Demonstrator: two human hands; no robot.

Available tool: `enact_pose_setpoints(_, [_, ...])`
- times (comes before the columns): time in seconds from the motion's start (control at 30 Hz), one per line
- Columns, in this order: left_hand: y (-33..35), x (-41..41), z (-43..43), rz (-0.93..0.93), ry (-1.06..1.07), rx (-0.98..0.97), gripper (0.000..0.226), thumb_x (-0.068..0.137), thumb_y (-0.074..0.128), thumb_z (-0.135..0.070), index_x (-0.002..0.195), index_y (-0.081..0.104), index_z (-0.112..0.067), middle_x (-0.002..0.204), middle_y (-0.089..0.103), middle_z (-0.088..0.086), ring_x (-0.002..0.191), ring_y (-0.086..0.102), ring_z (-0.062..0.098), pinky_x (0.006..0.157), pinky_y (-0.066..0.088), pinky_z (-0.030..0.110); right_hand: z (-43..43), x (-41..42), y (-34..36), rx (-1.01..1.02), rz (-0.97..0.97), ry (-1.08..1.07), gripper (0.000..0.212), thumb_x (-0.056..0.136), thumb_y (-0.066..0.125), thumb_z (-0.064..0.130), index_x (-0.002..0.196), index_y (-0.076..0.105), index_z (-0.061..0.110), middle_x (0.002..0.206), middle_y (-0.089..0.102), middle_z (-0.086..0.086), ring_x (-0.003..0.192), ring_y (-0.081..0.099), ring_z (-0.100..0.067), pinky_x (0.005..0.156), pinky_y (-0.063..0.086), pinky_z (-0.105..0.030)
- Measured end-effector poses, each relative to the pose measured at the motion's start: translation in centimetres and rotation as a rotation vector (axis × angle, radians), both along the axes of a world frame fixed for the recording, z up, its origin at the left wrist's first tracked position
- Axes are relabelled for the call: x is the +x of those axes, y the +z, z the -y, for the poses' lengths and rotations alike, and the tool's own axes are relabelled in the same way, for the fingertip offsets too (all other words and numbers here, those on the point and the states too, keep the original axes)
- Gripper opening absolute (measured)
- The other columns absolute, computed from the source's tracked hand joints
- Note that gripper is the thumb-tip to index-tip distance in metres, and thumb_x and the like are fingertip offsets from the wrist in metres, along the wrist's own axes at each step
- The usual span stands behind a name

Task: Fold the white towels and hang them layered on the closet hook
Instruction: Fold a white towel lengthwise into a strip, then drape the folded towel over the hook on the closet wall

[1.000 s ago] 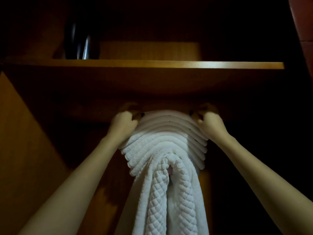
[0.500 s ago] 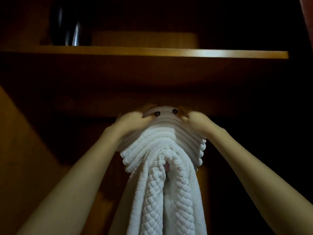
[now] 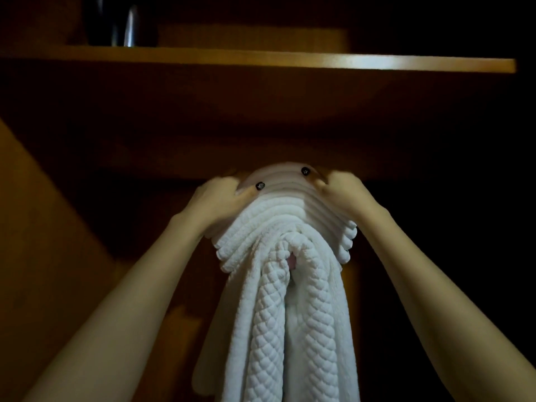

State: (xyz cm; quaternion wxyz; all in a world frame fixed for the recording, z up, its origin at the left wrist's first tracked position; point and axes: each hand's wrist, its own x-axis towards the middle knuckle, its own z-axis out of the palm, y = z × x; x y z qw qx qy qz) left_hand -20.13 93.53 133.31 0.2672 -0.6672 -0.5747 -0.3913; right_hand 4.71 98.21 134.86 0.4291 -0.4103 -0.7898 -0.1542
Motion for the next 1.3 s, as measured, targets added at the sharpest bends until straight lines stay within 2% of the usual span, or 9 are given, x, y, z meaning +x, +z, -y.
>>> enact_pose_setpoints(0.1, [0.2, 0.1, 0.3, -0.042, 0.085, -0.037, 0.072, 0.073, 0.014, -0.085, 0.063, 0.043, -0.019, 0.064, 0.049, -0.003, 0.06, 0.046, 0.018, 0.053, 0.027, 0.034, -0.3, 0.3, -0.1, -0.038, -0.011, -0.053, 0.06, 0.1, 0.03, 0.059, 0.131, 0.057, 0.015, 0.095, 0.069, -0.015, 0.08, 0.063, -0.028, 0.068, 0.049, -0.033])
enact_pose_setpoints(0.2, [0.1, 0.4, 0.3, -0.032, 0.121, -0.048, 0.069, 0.072, 0.011, -0.085, 0.062, 0.041, -0.023, 0.065, 0.047, -0.006, 0.062, 0.044, 0.02, 0.055, 0.026, 0.034, -1.1, 0.0, -0.6, -0.077, -0.079, -0.139, 0.058, 0.099, 0.035, 0.059, 0.07, 0.054, 0.013, 0.067, 0.056, -0.007, 0.054, 0.049, -0.021, 0.049, 0.033, -0.028])
enact_pose_setpoints(0.3, [0.4, 0.1, 0.0, 0.084, 0.087, -0.114, 0.077, 0.084, 0.019, -0.082, 0.079, 0.063, -0.019, 0.096, 0.068, 0.007, 0.084, 0.059, 0.03, 0.071, 0.042, 0.037, -1.4, -0.5, -1.3, -0.104, -0.135, -0.106, 0.055, 0.096, 0.035, 0.064, 0.059, 0.041, 0.024, 0.055, 0.046, 0.001, 0.05, 0.044, -0.017, 0.048, 0.027, -0.028])
enact_pose_setpoints(0.4, [1.0, 0.2, 0.8, 0.187, -0.028, -0.236, 0.085, 0.088, 0.023, -0.079, 0.104, 0.067, -0.008, 0.123, 0.063, 0.02, 0.111, 0.059, 0.036, 0.088, 0.044, 0.037, -0.3, -0.4, -1.2, -0.173, -0.151, -0.052, 0.058, 0.095, 0.034, 0.066, 0.057, 0.04, 0.022, 0.051, 0.043, 0.002, 0.048, 0.042, -0.018, 0.048, 0.029, -0.028])
enact_pose_setpoints(0.47, [1.4, 0.8, 1.9, 0.143, -0.046, -0.259, 0.081, 0.092, 0.024, -0.072, 0.108, 0.063, -0.003, 0.125, 0.06, 0.022, 0.115, 0.057, 0.035, 0.083, 0.039, 0.034, 1.1, -0.2, -0.8, -0.207, -0.165, -0.049, 0.06, 0.097, 0.036, 0.063, 0.069, 0.051, 0.012, 0.06, 0.052, -0.003, 0.057, 0.052, -0.023, 0.05, 0.034, -0.029])
enact_pose_setpoints(0.53, [1.6, 1.3, 3.2, 0.089, -0.075, -0.212, 0.073, 0.095, 0.028, -0.065, 0.131, 0.053, -0.006, 0.136, 0.054, 0.019, 0.125, 0.051, 0.032, 0.097, 0.04, 0.036, 2.6, 0.2, -0.9, -0.228, -0.178, -0.028, 0.056, 0.099, 0.036, 0.059, 0.11, 0.056, 0.008, 0.096, 0.063, -0.014, 0.087, 0.061, -0.033, 0.069, 0.049, -0.036])
enact_pose_setpoints(0.63, [0.9, 2.5, 6.2, -0.05, -0.115, -0.084, 0.057, 0.1, 0.032, -0.056, 0.145, 0.04, -0.023, 0.147, 0.044, 0.007, 0.136, 0.037, 0.028, 0.111, 0.032, 0.049, 6.0, 1.1, -2.4, -0.233, -0.178, -0.055, 0.066, 0.1, 0.036, 0.057, 0.145, 0.034, 0.01, 0.143, 0.041, -0.023, 0.128, 0.044, -0.041, 0.105, 0.039, -0.053])
enact_pose_setpoints(0.9, [-7.5, 9.3, 16.9, -0.239, -0.158, 0.011, 0.049, 0.102, 0.037, -0.044, 0.149, 0.034, -0.03, 0.154, 0.035, -0.005, 0.143, 0.026, 0.019, 0.116, 0.016, 0.056, 19.3, 7.0, -12.2, -0.245, -0.043, -0.063, 0.061, 0.1, 0.048, 0.039, 0.152, 0.028, 0.013, 0.152, 0.034, -0.017, 0.14, 0.029, -0.037, 0.115, 0.027, -0.046])
enact_pose_setpoints(1.3, [-27.2, 30.3, 24.5, -0.309, -0.586, -0.353, 0.05, 0.102, 0.038, -0.042, 0.15, 0.032, -0.028, 0.157, 0.029, -0.006, 0.149, 0.01, 0.017, 0.115, 0.006, 0.064, 38.6, 27.4, -29.7, -0.657, 0.02, -0.566, 0.064, 0.1, 0.048, 0.04, 0.155, 0.019, 0.023, 0.162, 0.013, -0.014, 0.15, 0.004, -0.035, 0.116, 0.019, -0.062])
